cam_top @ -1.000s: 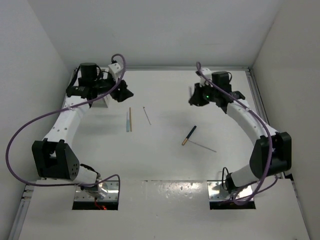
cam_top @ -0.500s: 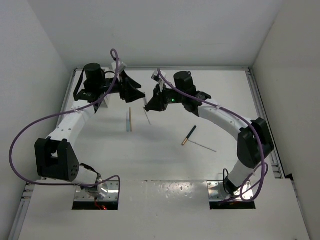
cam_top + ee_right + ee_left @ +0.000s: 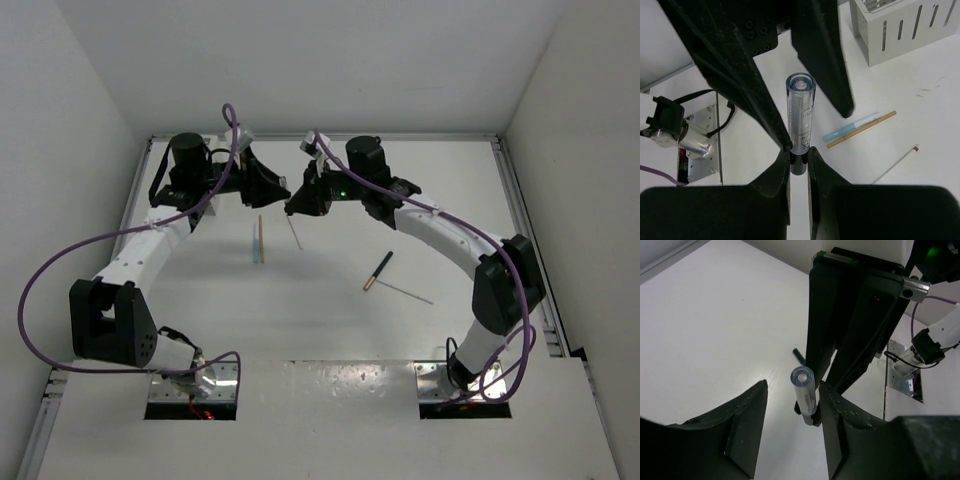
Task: Organize the makeup
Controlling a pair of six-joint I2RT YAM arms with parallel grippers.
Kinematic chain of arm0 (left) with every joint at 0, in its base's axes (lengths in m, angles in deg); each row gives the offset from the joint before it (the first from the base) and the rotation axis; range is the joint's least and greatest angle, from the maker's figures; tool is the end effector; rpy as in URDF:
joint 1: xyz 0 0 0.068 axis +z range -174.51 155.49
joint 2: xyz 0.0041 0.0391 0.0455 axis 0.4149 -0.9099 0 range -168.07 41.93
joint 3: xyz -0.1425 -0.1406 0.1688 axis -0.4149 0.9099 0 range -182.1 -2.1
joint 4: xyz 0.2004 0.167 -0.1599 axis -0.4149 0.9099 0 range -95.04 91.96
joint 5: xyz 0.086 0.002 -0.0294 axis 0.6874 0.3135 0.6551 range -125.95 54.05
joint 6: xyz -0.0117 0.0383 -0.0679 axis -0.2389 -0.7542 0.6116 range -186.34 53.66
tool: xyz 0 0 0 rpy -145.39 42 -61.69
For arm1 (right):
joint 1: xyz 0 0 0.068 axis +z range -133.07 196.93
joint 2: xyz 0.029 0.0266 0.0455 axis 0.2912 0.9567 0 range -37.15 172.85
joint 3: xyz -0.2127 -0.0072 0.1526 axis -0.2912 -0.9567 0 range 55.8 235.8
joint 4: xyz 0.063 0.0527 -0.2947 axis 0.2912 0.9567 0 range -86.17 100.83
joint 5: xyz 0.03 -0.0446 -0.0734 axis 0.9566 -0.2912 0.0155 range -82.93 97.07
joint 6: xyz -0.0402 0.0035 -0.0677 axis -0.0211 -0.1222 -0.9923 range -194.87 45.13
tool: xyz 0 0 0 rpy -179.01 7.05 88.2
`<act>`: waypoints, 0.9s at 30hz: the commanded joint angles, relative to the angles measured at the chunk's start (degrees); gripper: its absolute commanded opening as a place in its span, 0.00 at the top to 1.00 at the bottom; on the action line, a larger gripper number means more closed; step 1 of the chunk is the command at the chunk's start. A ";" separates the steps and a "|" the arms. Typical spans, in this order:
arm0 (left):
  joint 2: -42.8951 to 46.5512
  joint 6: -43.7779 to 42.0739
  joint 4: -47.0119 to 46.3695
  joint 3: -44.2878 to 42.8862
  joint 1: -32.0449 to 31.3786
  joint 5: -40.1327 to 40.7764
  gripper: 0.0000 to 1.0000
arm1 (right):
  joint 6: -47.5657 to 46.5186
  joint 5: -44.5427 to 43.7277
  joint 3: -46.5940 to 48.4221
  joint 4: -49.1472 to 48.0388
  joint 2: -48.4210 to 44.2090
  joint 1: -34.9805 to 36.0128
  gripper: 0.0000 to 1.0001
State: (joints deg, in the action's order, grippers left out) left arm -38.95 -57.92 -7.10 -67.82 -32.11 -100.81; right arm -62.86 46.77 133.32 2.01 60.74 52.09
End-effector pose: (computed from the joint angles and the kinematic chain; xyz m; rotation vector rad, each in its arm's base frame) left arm 0.3661 -0.1106 0.3211 0.8085 1.6321 -1.2031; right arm 0.3585 0.3052 0.2783 -0.8818 1.7976 1.1990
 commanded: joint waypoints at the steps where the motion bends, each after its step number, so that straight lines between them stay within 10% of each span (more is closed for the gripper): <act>1: 1.96 4.22 -7.07 0.59 -0.40 0.00 0.48 | -1.02 1.69 3.08 -1.08 0.81 1.32 1.00; 4: 1.96 4.85 -7.60 0.59 -0.40 0.00 0.50 | -0.50 1.61 2.12 -1.60 0.82 1.49 1.00; 10: 2.48 3.18 -6.47 1.11 0.12 -0.62 1.00 | -0.41 1.25 2.20 -2.04 0.81 1.32 1.00; 12: 2.48 2.57 -5.32 1.11 0.12 0.09 1.00 | 0.03 0.12 2.03 -1.69 0.81 1.41 0.99; 13: 2.48 2.04 -4.80 1.11 0.91 0.87 1.00 | 1.51 -0.67 1.94 -1.69 0.81 0.62 0.88; 14: 2.48 2.03 -4.79 1.11 1.61 1.75 1.00 | 2.13 -1.98 1.68 -1.78 0.64 0.53 0.56; 18: 2.48 -0.43 -4.26 -0.56 5.04 11.22 1.00 | 5.74 -6.30 -0.61 -2.22 0.20 -3.15 0.00; 27: -6.73 -17.56 -14.36 -5.73 12.60 50.01 1.00 | 9.17 -11.84 -5.70 1.20 -1.91 -10.37 0.00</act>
State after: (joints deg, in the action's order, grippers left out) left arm -41.22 -68.69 -14.40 -70.53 -21.90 -65.80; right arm -54.64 36.89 128.75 2.55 61.61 42.75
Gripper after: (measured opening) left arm 0.201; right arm 0.997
